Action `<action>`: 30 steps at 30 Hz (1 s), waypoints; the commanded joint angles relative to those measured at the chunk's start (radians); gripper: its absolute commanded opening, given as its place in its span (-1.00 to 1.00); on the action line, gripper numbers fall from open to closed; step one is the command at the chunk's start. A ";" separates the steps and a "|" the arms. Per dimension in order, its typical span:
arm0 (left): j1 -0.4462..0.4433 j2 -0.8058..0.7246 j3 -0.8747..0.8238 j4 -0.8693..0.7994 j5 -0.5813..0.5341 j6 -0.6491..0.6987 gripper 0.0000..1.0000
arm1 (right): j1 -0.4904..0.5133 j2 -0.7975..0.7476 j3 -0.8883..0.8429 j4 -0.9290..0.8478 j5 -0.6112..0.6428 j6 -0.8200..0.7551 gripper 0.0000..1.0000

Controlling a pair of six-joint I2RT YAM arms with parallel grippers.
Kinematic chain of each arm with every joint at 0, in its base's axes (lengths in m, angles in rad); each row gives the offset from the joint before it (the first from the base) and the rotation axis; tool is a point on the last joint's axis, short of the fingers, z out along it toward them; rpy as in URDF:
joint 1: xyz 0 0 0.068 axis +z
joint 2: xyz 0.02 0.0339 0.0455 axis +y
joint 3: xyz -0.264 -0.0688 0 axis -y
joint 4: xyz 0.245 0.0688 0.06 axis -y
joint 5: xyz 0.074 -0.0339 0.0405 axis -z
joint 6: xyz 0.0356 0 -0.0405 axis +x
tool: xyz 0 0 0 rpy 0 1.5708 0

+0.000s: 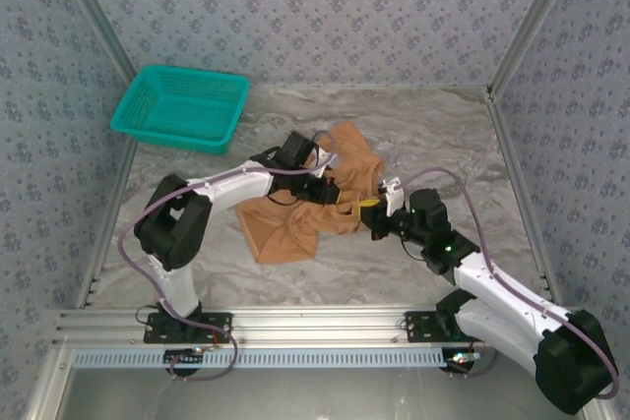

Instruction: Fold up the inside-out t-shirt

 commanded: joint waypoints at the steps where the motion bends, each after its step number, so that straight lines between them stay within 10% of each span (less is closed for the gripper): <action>1: 0.059 -0.196 -0.074 0.223 0.079 -0.070 -1.00 | 0.019 -0.076 -0.043 -0.090 0.173 0.054 -1.00; 7: 0.094 -0.449 -0.285 0.704 0.212 -0.214 -1.00 | 0.217 -0.046 -0.075 -0.174 0.546 0.162 -0.99; 21: 0.072 -0.477 -0.299 0.579 0.294 -0.119 -1.00 | 0.187 -0.080 0.103 -0.134 0.112 -0.045 0.26; 30: 0.062 -0.471 -0.274 0.500 0.266 -0.076 -1.00 | 0.136 0.042 0.169 -0.007 -0.004 -0.034 0.46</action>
